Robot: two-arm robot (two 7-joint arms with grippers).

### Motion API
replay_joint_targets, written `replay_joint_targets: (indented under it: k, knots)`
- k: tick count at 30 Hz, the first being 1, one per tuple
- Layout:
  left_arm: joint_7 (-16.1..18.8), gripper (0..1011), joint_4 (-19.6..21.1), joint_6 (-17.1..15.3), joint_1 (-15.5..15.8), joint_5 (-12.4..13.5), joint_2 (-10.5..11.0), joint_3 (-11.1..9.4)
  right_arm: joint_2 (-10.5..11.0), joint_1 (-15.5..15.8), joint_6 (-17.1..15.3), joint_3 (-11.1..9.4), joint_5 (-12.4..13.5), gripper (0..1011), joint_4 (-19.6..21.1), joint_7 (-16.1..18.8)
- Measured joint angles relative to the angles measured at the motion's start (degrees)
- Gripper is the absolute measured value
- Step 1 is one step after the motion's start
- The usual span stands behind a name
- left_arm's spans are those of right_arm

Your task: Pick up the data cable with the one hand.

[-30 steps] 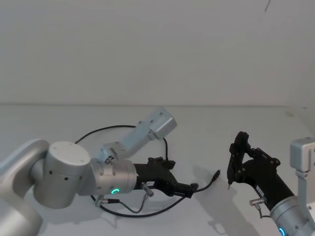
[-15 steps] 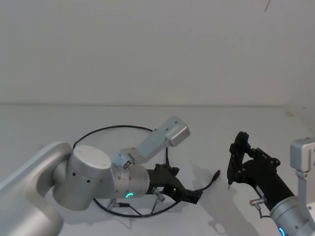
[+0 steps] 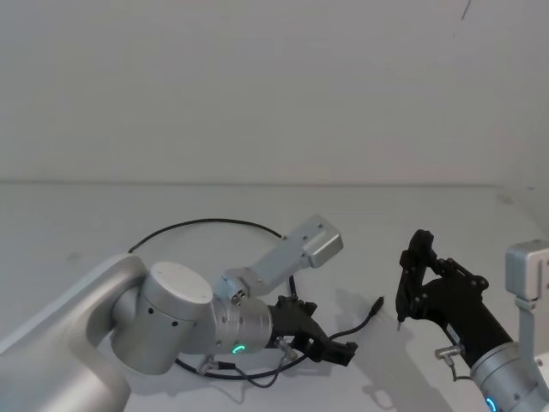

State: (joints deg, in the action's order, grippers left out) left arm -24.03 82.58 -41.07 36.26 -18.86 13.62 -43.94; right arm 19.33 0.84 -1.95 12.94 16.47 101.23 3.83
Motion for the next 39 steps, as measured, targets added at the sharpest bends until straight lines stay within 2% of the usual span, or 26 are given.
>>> replay_joint_targets:
  k: [4,9,10,12,14,15,25,27,28,31,34,35,39]
  knots:
    - [0.16,969,-0.30,-0.08,0.04,0.20,-0.23,-0.16,0.00,0.00,0.00,0.00,0.00,279,0.00,0.00]
    - [0.32,874,-0.58,-0.15,0.06,0.38,-0.49,-0.33,0.00,0.00,0.00,0.00,0.00,279,0.00,0.00]
    - [0.33,825,-0.62,-0.16,0.07,0.40,-0.50,-0.36,0.00,0.00,0.00,0.00,0.00,279,0.00,0.00]
    - [0.38,789,-0.71,-0.19,0.09,0.46,-0.58,-0.41,0.00,0.00,0.00,0.00,0.00,279,0.00,0.00]
    - [0.41,695,-0.77,-0.20,0.10,0.50,-0.65,-0.46,0.00,0.00,0.00,0.00,0.00,279,0.00,0.00]
    - [0.42,695,-0.79,-0.21,0.10,0.52,-0.67,-0.47,0.00,0.00,0.00,0.00,0.00,279,0.00,0.00]
    - [0.49,371,-0.96,-0.27,0.15,0.63,-0.80,-0.56,0.00,0.00,0.00,0.00,0.00,279,0.00,0.00]
    - [0.50,280,-0.98,-0.28,0.15,0.64,-0.82,-0.57,0.00,0.00,0.00,0.00,0.00,279,0.00,0.00]
    - [0.51,280,-1.00,-0.29,0.15,0.65,-0.82,-0.59,0.00,0.00,0.00,0.00,0.00,279,0.00,0.00]
    - [0.53,156,-1.02,-0.29,0.15,0.67,-0.84,-0.60,0.00,0.00,0.00,0.00,0.00,279,0.00,0.00]
    - [0.55,101,-1.03,-0.29,0.15,0.69,-0.85,-0.61,0.00,0.00,0.00,0.00,0.00,279,0.00,0.00]
    - [0.55,52,-1.04,-0.29,0.15,0.70,-0.85,-0.62,0.00,0.00,0.00,0.00,0.00,279,0.00,0.00]
    - [0.56,40,-1.06,-0.29,0.15,0.73,-0.87,-0.64,-0.01,0.00,0.00,0.00,0.00,279,0.00,0.00]
